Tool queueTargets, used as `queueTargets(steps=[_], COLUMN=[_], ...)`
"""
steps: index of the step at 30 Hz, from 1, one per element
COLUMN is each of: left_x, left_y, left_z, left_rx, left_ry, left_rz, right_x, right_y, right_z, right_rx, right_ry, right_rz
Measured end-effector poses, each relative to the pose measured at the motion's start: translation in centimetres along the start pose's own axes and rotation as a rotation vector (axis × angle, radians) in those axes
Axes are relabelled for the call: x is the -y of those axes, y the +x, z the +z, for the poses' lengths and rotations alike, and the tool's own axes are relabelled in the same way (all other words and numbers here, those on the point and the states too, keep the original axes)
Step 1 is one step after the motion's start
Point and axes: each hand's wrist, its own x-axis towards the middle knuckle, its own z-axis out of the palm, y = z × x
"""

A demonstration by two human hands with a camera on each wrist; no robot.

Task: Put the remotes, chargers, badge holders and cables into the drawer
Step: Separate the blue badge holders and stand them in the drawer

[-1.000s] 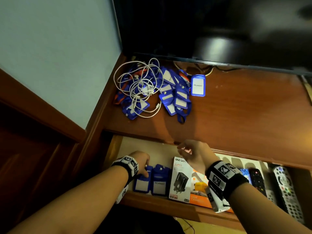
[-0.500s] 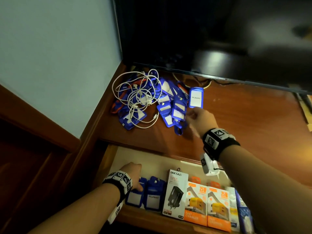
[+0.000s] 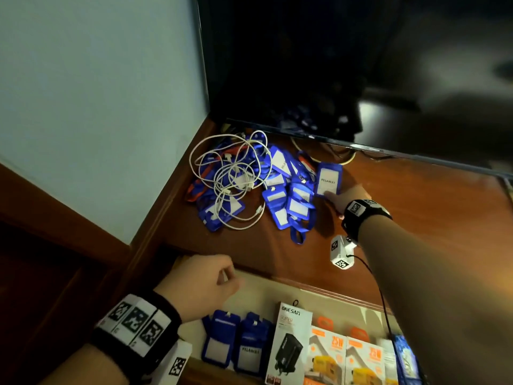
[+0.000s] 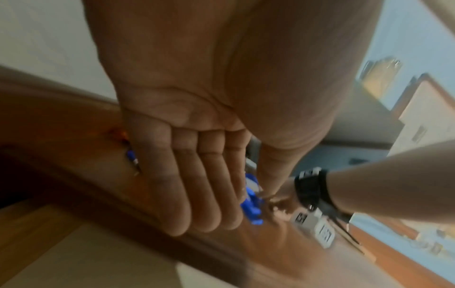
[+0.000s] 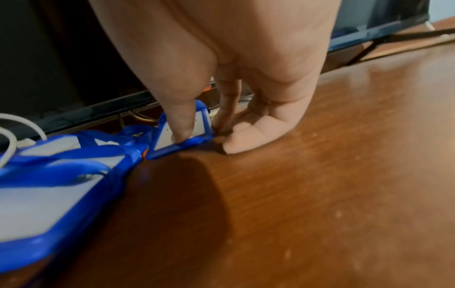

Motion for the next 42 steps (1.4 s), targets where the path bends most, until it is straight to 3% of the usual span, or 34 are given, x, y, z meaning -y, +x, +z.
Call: queueTargets(steps=[3,5,7,15,19,22,24,30,33,37,42], left_x=[-2.2,-3.5,-5.0,-11.8,-16.1,-18.4,-19.7,-21.8,-21.0,-20.2,-21.3], left_y=[0.4,1.2,2.2,5.9,5.9,5.0,4.3,0.7,-1.6,-4.6,-7.5], left_z=[-1.9,-2.7,-3.2,-5.1,-6.0,-5.9,-6.0,-6.3,-7.0,-8.5,-12.9], left_rx=[-0.074,-0.145,-0.176,-0.306,-0.198,0.075,0.205,0.09,-0.069,-0.275,-0.542], left_ry=[-0.009,-0.048,-0.091,-0.131,-0.262,-0.543,-0.583,-0.675,-0.494,0.001,0.353], left_rz=[0.104,0.177,0.236,0.459,0.579,0.729,0.779,0.748,0.823,0.879,1.119], right_x=[-0.1,-0.9,-1.9,-3.5,-2.7,-2.2,-1.9,-1.6,-1.7,-1.3,-0.1], right_y=[-3.2,-4.7,-6.6,-18.9,-24.1,-26.4,-27.4,-27.1,-26.1,-24.6,-24.3], right_z=[-1.5,-2.1,-3.3,-13.3,-18.6,-22.5,-25.0,-30.5,-32.0,-31.1,-27.5], right_rx=[0.039,0.054,-0.028,-0.131,-0.107,-0.18,-0.214,-0.454,-0.549,-0.585,-0.561], right_ry=[0.1,0.299,0.462,0.39,0.531,0.62,0.695,0.774,0.802,0.757,0.606], right_rz=[-0.01,-0.01,-0.046,-0.661,-0.863,-0.931,-0.988,-0.942,-0.876,-0.799,-0.745])
